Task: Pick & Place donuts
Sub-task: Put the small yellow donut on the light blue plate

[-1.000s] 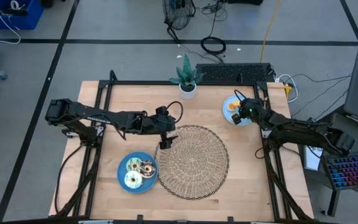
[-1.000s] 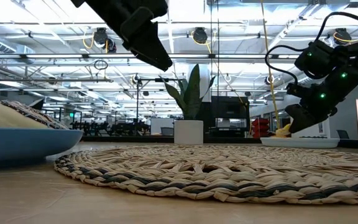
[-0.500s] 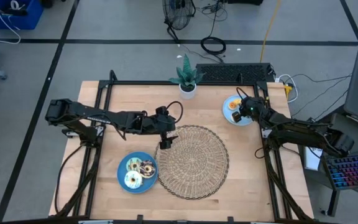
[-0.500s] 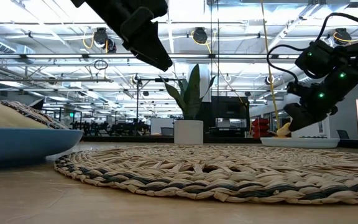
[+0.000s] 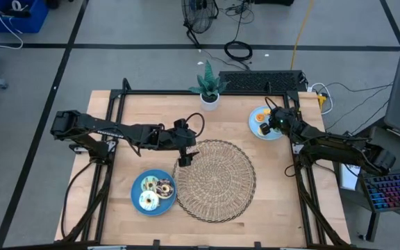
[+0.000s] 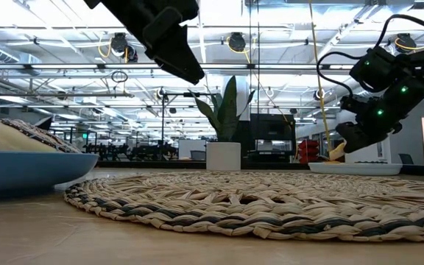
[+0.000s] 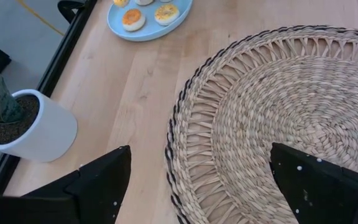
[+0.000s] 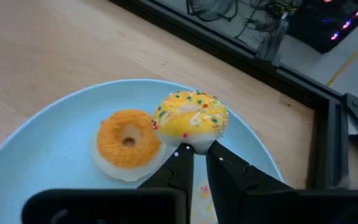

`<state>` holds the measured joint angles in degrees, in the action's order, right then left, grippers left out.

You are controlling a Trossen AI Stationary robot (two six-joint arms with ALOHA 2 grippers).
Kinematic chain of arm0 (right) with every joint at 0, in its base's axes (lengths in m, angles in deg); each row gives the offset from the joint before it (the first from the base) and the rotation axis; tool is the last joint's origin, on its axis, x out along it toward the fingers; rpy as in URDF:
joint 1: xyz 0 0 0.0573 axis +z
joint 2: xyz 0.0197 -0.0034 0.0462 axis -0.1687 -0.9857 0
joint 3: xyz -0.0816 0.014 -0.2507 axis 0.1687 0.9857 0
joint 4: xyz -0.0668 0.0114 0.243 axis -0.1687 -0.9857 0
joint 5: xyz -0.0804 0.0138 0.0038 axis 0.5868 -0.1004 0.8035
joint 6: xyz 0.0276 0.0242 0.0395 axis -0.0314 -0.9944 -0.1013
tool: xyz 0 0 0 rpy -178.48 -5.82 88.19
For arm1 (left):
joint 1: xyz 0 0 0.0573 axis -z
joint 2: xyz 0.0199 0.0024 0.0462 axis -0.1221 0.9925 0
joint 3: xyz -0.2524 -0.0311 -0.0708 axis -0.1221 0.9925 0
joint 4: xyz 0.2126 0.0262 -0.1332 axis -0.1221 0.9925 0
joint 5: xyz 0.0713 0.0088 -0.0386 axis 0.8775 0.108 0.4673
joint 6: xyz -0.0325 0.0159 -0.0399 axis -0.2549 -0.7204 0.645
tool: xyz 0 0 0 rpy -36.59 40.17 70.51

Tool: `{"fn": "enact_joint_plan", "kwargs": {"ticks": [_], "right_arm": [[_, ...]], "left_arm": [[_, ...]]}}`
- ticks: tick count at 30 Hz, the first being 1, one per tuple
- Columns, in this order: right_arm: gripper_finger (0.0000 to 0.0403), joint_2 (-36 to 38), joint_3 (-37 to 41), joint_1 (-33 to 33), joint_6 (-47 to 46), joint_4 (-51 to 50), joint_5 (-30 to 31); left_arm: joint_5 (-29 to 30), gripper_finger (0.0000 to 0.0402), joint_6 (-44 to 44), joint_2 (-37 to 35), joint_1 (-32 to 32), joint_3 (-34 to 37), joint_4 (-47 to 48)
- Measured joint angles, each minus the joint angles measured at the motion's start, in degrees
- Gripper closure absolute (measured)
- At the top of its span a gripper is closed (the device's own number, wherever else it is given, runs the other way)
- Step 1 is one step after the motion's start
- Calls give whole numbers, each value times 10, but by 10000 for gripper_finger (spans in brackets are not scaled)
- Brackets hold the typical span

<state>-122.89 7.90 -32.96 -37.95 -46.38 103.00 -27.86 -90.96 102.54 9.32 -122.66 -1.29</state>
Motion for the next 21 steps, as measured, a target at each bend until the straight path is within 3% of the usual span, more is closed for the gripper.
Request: {"fn": "enact_joint_plan", "kwargs": {"ticks": [11, 16, 21], "right_arm": [[381, 0, 0, 0, -6, -24, -6], [383, 0, 0, 0, -10, -34, -63], [383, 0, 0, -1, -11, -34, -64]], "left_arm": [[0, 30, 9, 0, 0, 0, 0], [0, 25, 9, 0, 0, 0, 0], [0, 32, 9, 0, 0, 0, 0]]}}
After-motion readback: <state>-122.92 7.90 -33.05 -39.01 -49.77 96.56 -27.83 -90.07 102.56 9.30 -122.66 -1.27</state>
